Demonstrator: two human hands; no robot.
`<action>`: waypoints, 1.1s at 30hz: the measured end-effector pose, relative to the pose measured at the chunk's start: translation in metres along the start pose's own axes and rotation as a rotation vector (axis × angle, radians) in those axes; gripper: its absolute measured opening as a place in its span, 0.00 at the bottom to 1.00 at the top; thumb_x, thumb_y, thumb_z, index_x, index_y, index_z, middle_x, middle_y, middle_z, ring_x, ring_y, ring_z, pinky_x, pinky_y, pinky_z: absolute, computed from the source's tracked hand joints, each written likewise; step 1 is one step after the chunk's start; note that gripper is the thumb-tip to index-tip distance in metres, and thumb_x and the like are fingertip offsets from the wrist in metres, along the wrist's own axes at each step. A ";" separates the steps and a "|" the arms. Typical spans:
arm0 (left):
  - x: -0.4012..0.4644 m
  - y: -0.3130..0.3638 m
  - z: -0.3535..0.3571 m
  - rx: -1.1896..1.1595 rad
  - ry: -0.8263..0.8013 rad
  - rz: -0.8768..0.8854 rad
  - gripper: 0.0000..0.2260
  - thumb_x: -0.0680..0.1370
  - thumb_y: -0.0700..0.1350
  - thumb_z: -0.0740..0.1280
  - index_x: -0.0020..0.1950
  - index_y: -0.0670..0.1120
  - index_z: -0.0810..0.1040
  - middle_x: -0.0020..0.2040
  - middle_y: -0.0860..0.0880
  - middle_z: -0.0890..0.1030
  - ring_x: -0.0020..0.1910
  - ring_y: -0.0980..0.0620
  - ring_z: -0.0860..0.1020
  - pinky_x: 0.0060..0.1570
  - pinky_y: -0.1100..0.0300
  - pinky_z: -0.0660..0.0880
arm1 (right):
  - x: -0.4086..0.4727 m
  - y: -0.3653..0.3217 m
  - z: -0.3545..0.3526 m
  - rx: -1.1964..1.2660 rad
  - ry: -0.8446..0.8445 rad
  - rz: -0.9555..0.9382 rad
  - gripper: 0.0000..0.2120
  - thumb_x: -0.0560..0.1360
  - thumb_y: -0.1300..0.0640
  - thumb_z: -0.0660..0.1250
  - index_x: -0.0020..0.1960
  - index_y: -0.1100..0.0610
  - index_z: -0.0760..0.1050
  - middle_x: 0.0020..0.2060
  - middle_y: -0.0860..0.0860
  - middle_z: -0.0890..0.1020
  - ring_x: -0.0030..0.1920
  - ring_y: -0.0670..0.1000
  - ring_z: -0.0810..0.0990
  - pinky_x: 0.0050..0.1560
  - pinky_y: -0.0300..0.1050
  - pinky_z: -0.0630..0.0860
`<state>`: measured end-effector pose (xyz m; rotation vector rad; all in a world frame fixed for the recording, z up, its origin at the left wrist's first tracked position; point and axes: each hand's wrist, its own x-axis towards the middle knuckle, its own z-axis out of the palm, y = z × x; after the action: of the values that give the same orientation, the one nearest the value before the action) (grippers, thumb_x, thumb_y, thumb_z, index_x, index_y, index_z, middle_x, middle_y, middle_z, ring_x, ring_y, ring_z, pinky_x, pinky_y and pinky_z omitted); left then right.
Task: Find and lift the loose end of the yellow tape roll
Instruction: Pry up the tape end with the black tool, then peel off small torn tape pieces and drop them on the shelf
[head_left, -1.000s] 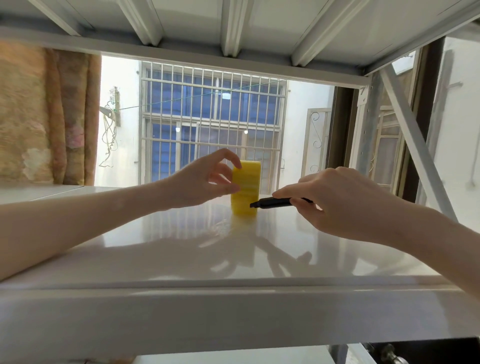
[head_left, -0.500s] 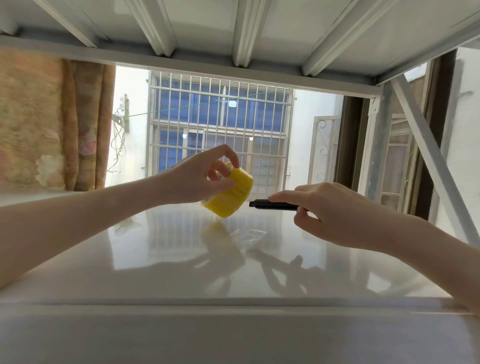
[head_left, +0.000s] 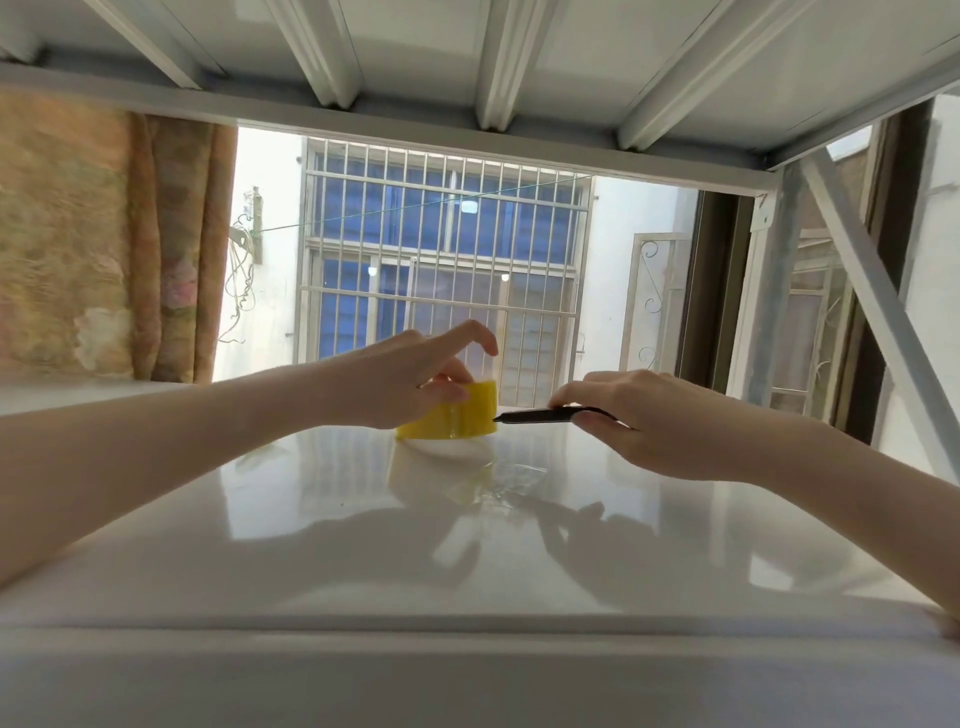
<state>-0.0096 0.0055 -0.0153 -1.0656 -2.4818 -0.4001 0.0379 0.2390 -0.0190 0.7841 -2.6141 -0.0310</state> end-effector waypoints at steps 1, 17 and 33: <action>0.001 0.000 0.001 -0.002 -0.002 0.000 0.15 0.80 0.43 0.59 0.64 0.53 0.62 0.57 0.51 0.80 0.33 0.67 0.75 0.32 0.76 0.71 | 0.004 0.000 -0.001 0.022 -0.031 0.011 0.13 0.79 0.56 0.55 0.62 0.53 0.71 0.47 0.48 0.77 0.39 0.44 0.73 0.41 0.36 0.67; 0.003 -0.011 0.009 0.016 0.029 0.048 0.09 0.76 0.43 0.66 0.55 0.51 0.73 0.50 0.56 0.78 0.46 0.61 0.75 0.45 0.71 0.69 | 0.013 0.013 0.011 0.212 -0.160 0.151 0.10 0.77 0.58 0.61 0.58 0.55 0.74 0.44 0.48 0.72 0.48 0.51 0.73 0.51 0.38 0.68; 0.001 0.004 0.025 0.314 -0.042 0.235 0.11 0.76 0.57 0.62 0.55 0.60 0.79 0.56 0.63 0.70 0.58 0.63 0.60 0.59 0.62 0.56 | 0.011 0.012 0.017 0.186 -0.131 0.146 0.10 0.76 0.56 0.62 0.56 0.52 0.74 0.45 0.47 0.76 0.46 0.47 0.75 0.42 0.33 0.68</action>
<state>-0.0137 0.0192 -0.0358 -1.2194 -2.3171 0.0814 0.0163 0.2412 -0.0289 0.6693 -2.8221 0.2115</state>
